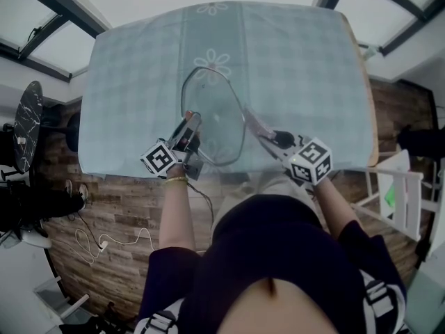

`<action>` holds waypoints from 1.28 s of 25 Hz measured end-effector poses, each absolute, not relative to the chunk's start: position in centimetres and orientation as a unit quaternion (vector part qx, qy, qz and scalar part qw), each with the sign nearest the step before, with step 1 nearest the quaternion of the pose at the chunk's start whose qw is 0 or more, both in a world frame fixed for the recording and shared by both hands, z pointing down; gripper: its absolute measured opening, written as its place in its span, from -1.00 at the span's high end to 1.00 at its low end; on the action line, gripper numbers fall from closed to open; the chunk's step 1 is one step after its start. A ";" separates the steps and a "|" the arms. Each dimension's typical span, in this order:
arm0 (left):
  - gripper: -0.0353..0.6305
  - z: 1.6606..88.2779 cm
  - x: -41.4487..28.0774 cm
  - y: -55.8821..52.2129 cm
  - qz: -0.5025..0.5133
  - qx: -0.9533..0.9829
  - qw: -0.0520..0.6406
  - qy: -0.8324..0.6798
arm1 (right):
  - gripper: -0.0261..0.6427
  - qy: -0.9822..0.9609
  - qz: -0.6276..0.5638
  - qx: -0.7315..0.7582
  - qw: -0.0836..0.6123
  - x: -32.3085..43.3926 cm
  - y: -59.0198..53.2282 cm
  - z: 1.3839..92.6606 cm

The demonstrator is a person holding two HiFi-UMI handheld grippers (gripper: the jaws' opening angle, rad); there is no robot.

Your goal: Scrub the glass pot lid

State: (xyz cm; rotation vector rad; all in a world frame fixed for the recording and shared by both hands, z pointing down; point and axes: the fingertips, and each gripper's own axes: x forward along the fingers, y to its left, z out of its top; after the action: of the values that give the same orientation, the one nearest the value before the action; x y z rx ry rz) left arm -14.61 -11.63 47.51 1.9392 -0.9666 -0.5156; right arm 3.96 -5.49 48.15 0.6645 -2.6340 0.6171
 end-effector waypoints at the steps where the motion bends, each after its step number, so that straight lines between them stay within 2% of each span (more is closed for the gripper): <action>1: 0.38 47.7 -14.7 -11.7 -0.187 0.784 0.432 -0.404 | 0.68 -0.928 0.220 0.244 0.173 4.3 -5.8 48.1; 4: 0.38 48.3 -14.4 -12.3 -0.146 0.786 0.417 -0.432 | 0.68 -0.924 0.225 0.264 0.162 5.5 -6.6 48.1; 14: 0.38 51.5 -12.4 -14.0 -0.052 0.768 0.429 -0.472 | 0.68 -0.904 0.218 0.335 0.151 8.5 -8.8 48.0; 32: 0.38 54.6 -9.3 -16.2 0.055 0.744 0.444 -0.496 | 0.68 -0.891 0.202 0.381 0.144 9.7 -10.8 47.6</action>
State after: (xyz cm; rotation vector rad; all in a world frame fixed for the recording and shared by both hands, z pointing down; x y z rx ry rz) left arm -9.34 -16.20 54.56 1.8453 -1.2290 0.1358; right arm 9.68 -10.85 47.55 1.0968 -2.5675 0.5825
